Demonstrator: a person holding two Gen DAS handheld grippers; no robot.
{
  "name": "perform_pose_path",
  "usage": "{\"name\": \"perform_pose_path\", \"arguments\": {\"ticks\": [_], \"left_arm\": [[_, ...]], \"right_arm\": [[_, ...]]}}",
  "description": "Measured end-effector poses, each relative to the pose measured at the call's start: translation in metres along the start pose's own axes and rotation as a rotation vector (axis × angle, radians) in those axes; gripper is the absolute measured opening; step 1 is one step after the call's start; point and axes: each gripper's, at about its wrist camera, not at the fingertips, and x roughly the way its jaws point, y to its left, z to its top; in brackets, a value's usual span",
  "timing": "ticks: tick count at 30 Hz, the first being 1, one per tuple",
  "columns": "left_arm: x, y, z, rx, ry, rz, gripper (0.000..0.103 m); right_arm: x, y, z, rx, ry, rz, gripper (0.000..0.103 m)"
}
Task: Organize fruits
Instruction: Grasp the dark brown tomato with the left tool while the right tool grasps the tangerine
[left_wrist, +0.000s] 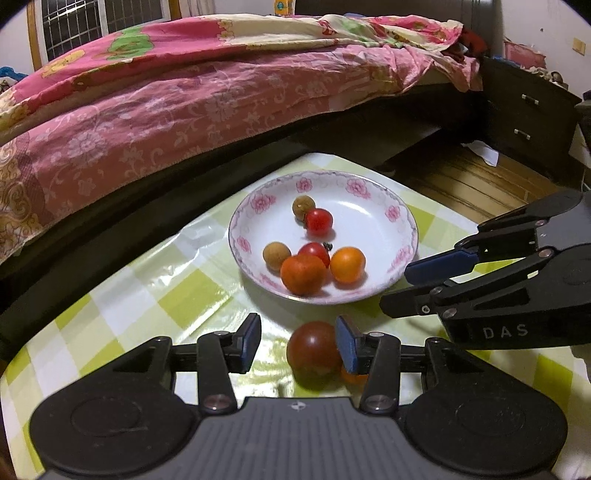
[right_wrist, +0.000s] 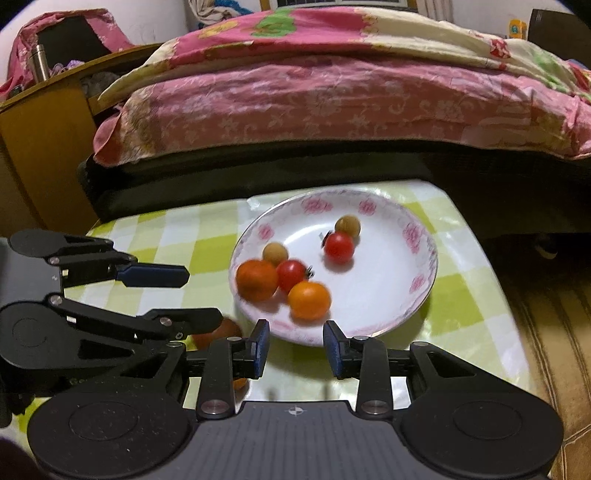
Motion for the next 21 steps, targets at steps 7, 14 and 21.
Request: {"name": "perform_pose_path", "arguments": {"ticks": [7, 14, 21], "left_arm": [[-0.004, 0.005, -0.012, 0.011, 0.03, -0.007, 0.052], [-0.005, 0.007, -0.021, 0.031, 0.053, -0.014, 0.052], [-0.01, 0.014, -0.023, 0.056, 0.063, -0.016, 0.052]], "right_arm": [[0.002, 0.01, -0.006, -0.025, 0.039, 0.025, 0.03], [0.009, 0.022, -0.014, -0.062, 0.097, 0.056, 0.031], [0.018, 0.033, -0.014, -0.088, 0.112, 0.099, 0.031]]}}
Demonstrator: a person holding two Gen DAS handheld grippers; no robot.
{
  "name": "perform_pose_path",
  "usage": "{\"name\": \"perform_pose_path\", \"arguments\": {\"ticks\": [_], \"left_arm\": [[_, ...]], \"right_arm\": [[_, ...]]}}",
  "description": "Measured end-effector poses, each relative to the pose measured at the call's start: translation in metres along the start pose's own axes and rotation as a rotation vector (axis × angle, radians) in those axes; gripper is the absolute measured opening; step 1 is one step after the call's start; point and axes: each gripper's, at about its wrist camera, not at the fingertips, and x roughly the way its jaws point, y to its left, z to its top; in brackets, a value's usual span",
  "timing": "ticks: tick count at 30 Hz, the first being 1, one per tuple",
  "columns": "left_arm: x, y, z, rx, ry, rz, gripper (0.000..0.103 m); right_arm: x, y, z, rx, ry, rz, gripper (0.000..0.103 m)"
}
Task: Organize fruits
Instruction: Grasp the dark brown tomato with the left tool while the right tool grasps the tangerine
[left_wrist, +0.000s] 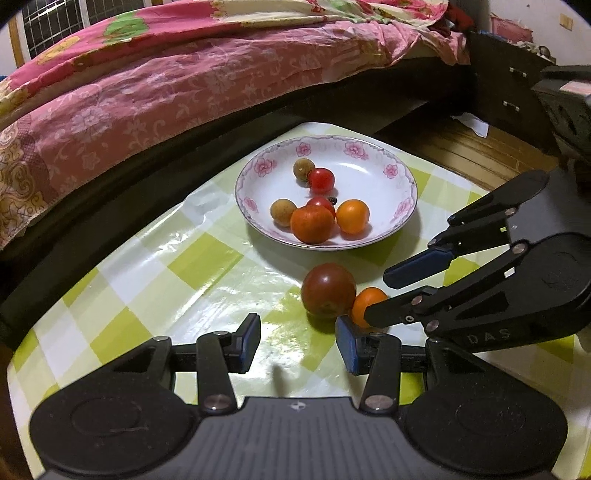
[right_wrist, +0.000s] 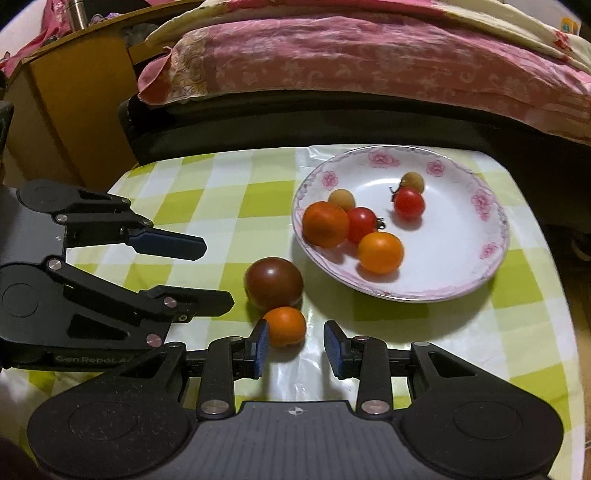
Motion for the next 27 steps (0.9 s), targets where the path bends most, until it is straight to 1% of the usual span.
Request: {"name": "perform_pose_path", "arguments": {"ticks": [4, 8, 10, 11, 13, 16, 18, 22, 27], "left_arm": [[-0.002, 0.008, -0.001, -0.014, 0.002, 0.008, 0.053], [-0.001, 0.01, -0.002, -0.03, 0.009, -0.002, 0.053], [0.001, 0.009, -0.001, -0.026, 0.008, -0.007, 0.053], [0.002, 0.008, 0.0, -0.024, 0.008, -0.01, 0.053], [0.004, 0.006, 0.004, -0.024, 0.006, -0.021, 0.053], [0.007, 0.001, 0.01, -0.018, -0.001, -0.044, 0.053], [0.011, -0.004, 0.012, -0.011, 0.004, -0.052, 0.053], [0.023, -0.012, 0.014, 0.002, 0.02, -0.057, 0.053], [0.034, -0.021, 0.019, 0.017, 0.027, -0.057, 0.053]], "right_arm": [[0.008, 0.006, 0.001, -0.019, 0.006, 0.015, 0.031], [0.017, 0.008, 0.003, -0.016, 0.023, 0.037, 0.031], [0.019, 0.007, 0.002, -0.006, 0.036, 0.042, 0.03], [0.018, 0.008, 0.002, -0.006, 0.033, 0.04, 0.027], [0.016, 0.007, 0.001, -0.008, 0.038, 0.039, 0.025], [0.011, 0.003, 0.0, 0.004, 0.055, 0.028, 0.024], [0.005, -0.001, -0.002, 0.011, 0.061, 0.005, 0.024], [-0.007, -0.012, -0.003, 0.031, 0.062, -0.032, 0.024], [-0.011, -0.021, -0.006, 0.044, 0.063, -0.065, 0.025]]}}
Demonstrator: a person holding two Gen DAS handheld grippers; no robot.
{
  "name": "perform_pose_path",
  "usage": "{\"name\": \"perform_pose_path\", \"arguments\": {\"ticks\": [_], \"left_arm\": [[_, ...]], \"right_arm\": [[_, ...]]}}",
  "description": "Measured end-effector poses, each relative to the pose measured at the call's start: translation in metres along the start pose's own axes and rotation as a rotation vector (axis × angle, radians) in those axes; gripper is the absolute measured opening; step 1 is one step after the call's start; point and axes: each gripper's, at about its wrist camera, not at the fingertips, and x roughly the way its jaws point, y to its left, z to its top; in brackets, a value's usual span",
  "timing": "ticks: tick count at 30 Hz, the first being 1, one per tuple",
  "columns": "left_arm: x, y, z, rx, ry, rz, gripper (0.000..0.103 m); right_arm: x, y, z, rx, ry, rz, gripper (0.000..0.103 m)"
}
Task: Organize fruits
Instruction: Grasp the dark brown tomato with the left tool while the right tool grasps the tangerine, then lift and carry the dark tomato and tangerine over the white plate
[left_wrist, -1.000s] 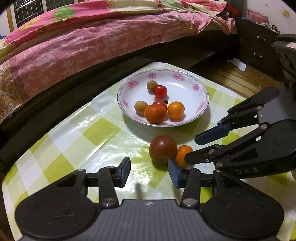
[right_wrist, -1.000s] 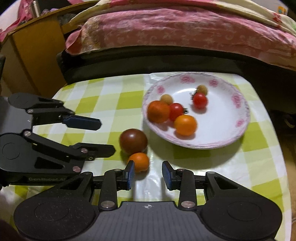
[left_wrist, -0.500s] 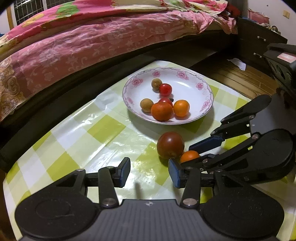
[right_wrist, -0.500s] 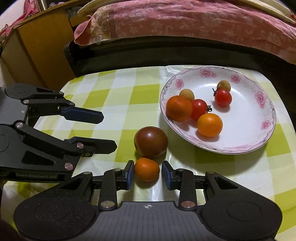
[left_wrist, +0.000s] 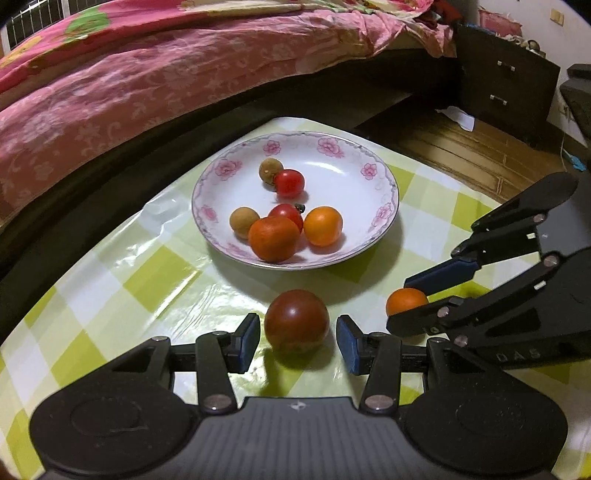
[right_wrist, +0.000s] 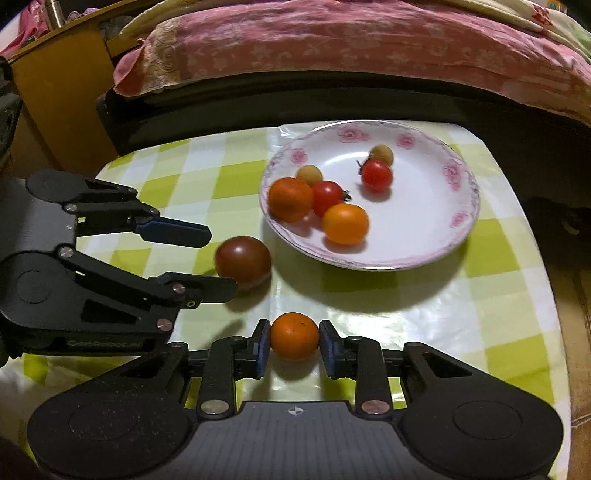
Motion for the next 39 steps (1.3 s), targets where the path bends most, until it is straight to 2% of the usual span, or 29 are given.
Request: {"name": "perform_pose_path", "arguments": {"ticks": [15, 17, 39], "left_arm": [[0.022, -0.004, 0.0, -0.037, 0.015, 0.031, 0.052], [0.021, -0.004, 0.0, -0.044, 0.015, 0.045, 0.048], [0.005, -0.017, -0.012, -0.017, 0.097, 0.056, 0.047]], "right_arm": [[0.005, -0.005, -0.001, 0.015, 0.006, -0.016, 0.025], [0.006, -0.005, -0.002, 0.018, 0.011, -0.015, 0.026], [0.008, 0.002, 0.003, -0.015, 0.033, -0.053, 0.025]]}}
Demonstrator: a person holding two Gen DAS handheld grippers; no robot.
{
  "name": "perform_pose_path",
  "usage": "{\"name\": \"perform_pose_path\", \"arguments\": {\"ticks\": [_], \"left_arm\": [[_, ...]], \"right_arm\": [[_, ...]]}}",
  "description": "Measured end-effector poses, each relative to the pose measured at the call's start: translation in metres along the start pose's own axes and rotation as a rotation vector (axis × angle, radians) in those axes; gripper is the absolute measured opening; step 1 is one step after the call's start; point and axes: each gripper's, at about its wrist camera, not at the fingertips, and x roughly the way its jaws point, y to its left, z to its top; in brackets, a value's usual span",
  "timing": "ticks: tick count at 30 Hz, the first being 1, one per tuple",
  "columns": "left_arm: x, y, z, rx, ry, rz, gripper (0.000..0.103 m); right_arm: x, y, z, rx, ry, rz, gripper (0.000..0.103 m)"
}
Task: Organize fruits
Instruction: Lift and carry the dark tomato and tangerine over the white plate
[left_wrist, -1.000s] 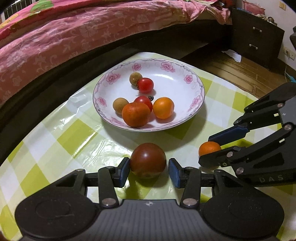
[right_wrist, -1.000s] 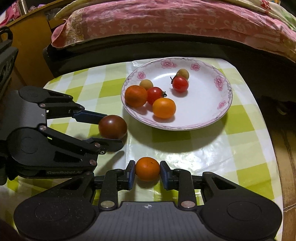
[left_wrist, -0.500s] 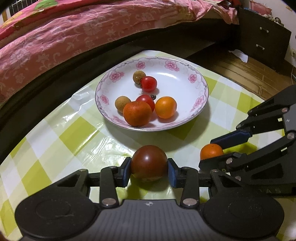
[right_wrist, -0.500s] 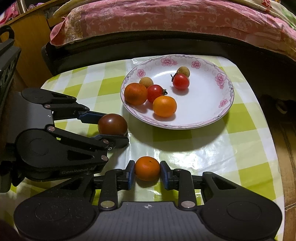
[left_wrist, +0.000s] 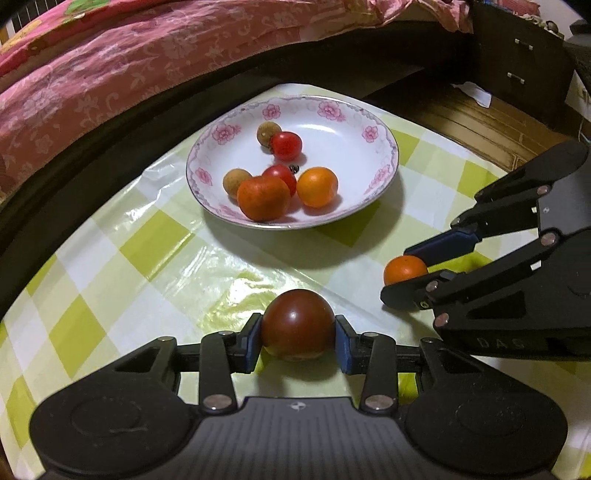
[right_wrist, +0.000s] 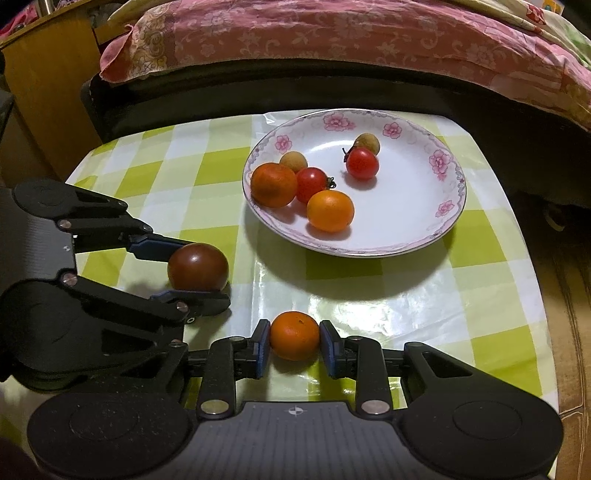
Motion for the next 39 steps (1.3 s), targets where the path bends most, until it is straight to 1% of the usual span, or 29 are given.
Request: {"name": "perform_pose_path", "arguments": {"ticks": [24, 34, 39], "left_arm": [[0.0018, 0.0009, 0.0001, -0.006, 0.0, -0.004, 0.048], [0.0019, 0.0008, 0.0015, -0.013, 0.006, -0.001, 0.047], [-0.0005, 0.003, 0.0041, -0.018, -0.003, 0.011, 0.047]], "right_arm": [[0.0013, 0.0029, 0.0005, -0.024, 0.01, -0.012, 0.025], [0.0008, 0.0037, -0.0007, -0.033, 0.018, -0.017, 0.025], [-0.0009, 0.0031, 0.0014, -0.031, 0.01, -0.014, 0.024]]}}
